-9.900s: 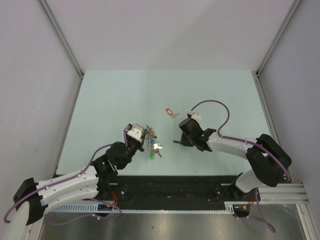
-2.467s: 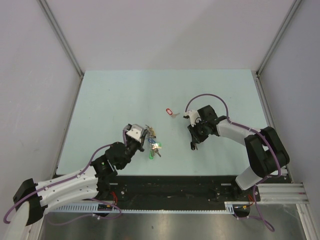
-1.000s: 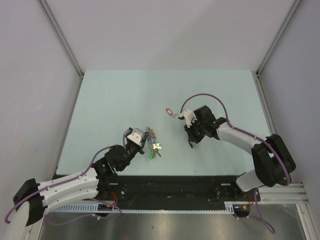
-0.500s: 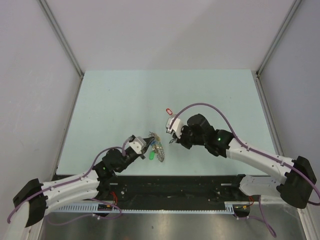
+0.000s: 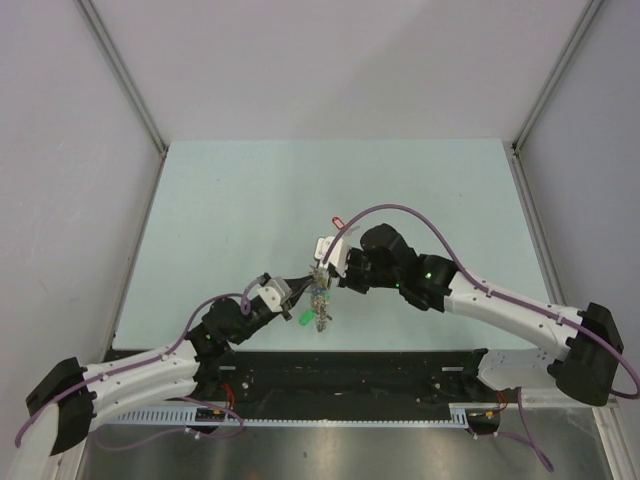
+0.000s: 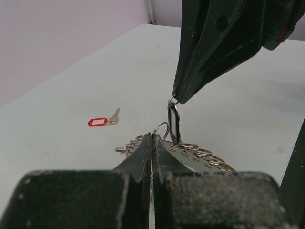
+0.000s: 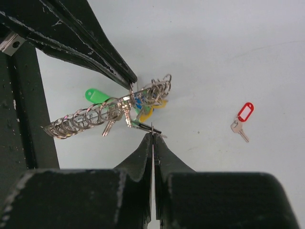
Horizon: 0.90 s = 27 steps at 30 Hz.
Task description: Put the keys on the keyring
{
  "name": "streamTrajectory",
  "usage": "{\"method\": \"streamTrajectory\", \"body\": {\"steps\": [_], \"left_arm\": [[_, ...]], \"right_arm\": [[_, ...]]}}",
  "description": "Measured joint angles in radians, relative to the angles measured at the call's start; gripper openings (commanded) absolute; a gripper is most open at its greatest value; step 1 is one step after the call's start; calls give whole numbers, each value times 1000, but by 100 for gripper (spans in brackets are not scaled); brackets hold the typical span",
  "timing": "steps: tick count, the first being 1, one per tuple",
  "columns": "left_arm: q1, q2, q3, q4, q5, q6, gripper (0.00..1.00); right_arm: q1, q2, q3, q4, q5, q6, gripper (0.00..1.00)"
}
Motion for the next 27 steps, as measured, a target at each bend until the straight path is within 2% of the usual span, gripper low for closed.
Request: {"method": "streamTrajectory", "body": {"steps": [7, 27], "left_arm": [[1, 17, 0, 31, 0, -9, 0], [3, 32, 0, 42, 10, -19, 0]], "right_arm": [[21, 51, 12, -1, 7, 0, 0], [23, 74, 38, -16, -22, 25, 0]]}}
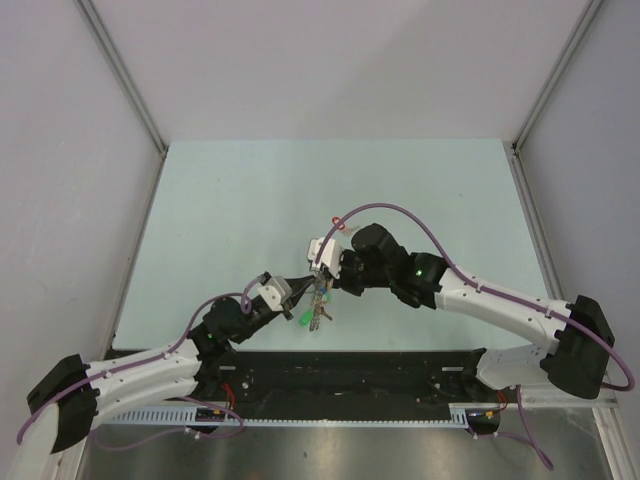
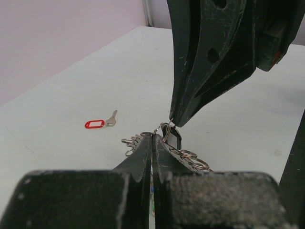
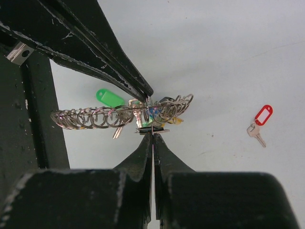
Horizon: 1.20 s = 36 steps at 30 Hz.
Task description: Put the keys on the keyring
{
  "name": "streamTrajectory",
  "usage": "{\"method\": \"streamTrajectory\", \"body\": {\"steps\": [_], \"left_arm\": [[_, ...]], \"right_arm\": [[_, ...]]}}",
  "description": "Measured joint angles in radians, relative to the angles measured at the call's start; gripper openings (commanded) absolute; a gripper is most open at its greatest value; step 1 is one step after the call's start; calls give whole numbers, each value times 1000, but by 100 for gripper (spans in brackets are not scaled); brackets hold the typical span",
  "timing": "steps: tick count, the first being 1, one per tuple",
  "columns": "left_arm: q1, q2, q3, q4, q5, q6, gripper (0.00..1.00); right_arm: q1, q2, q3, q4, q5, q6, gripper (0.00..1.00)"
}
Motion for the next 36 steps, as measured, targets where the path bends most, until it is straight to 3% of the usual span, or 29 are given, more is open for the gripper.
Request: {"method": "streamTrajectory", "body": {"steps": [36], "left_arm": [[1, 7, 0, 0, 0, 0, 0]], "right_arm": [[-3, 13, 7, -6, -27, 72, 0]]}}
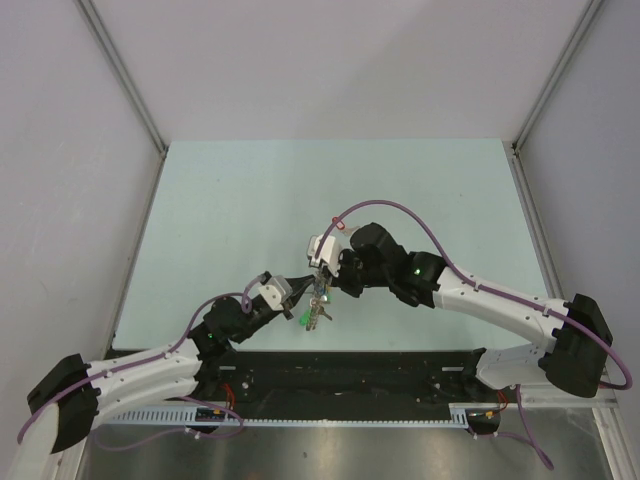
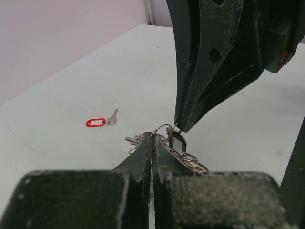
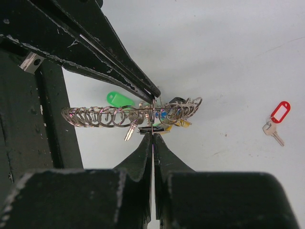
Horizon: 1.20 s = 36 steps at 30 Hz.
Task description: Put the keys on the keyring
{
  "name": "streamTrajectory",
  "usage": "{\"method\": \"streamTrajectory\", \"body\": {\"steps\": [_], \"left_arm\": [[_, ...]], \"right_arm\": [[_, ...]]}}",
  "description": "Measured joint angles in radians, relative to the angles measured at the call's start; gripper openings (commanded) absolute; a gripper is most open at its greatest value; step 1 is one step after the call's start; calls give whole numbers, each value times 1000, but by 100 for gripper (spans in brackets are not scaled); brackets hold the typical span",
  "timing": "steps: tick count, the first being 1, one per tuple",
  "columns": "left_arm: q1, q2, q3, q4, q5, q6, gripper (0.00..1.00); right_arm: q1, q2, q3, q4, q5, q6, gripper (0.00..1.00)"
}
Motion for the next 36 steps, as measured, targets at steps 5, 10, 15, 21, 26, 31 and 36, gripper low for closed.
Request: {"method": "streamTrajectory", "body": {"steps": [5, 10, 15, 21, 26, 31, 36], "left_arm": [[2, 7, 0, 8, -1, 0, 0], [2, 12, 0, 12, -2, 0, 0], [4, 13, 0, 14, -5, 0, 0], [5, 15, 0, 14, -11, 0, 0], [6, 23, 0, 16, -11, 0, 0], [6, 26, 0, 18, -11, 0, 0], [6, 26, 0, 19, -11, 0, 1]], "right_arm": [[0, 0, 0, 5, 3, 28, 0], [0, 0, 0, 11, 18, 53, 0], [1, 8, 0, 23, 36, 70, 0], [3, 12, 0, 29, 40, 80, 0], [3, 15, 0, 29, 40, 80, 0], [3, 15, 0, 29, 40, 80, 0], [3, 16, 0, 30, 40, 80, 0]]}}
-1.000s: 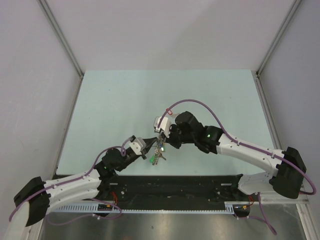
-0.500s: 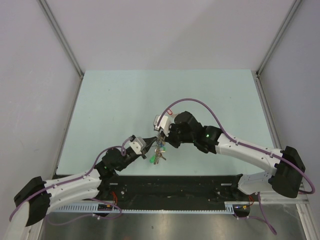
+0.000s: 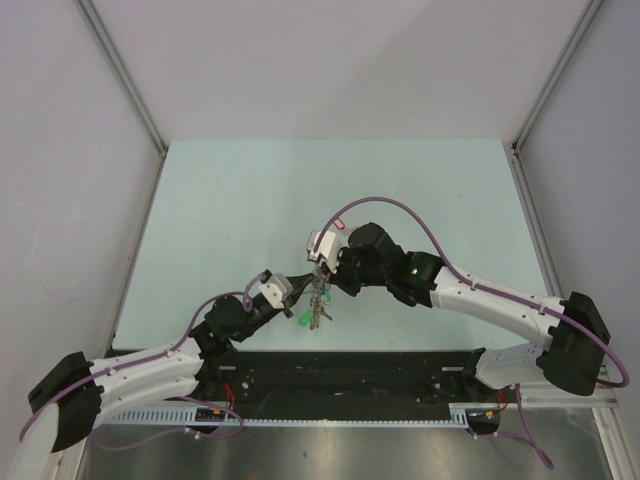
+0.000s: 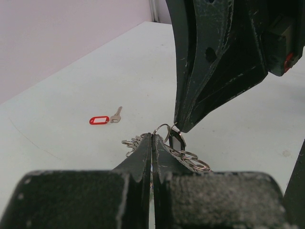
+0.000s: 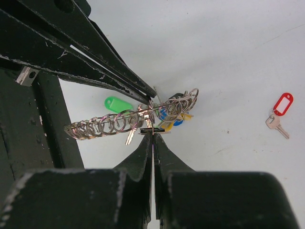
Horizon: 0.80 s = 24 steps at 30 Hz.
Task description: Put the keys on the keyring
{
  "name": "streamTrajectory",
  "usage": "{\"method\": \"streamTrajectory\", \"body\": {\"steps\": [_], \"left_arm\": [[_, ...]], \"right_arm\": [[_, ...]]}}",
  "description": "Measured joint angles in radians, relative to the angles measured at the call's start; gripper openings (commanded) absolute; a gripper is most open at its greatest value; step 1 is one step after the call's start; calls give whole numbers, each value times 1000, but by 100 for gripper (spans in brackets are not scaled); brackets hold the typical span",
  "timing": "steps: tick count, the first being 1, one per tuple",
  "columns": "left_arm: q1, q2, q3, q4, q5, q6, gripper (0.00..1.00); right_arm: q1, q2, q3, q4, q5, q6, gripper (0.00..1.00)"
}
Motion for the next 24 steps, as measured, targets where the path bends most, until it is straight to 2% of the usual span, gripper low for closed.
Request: {"method": "streamTrajectory", "body": {"steps": [24], "left_arm": [[2, 14, 2, 6, 26, -8, 0]], "right_arm": [[5, 19, 6, 64, -22, 7, 0]]}}
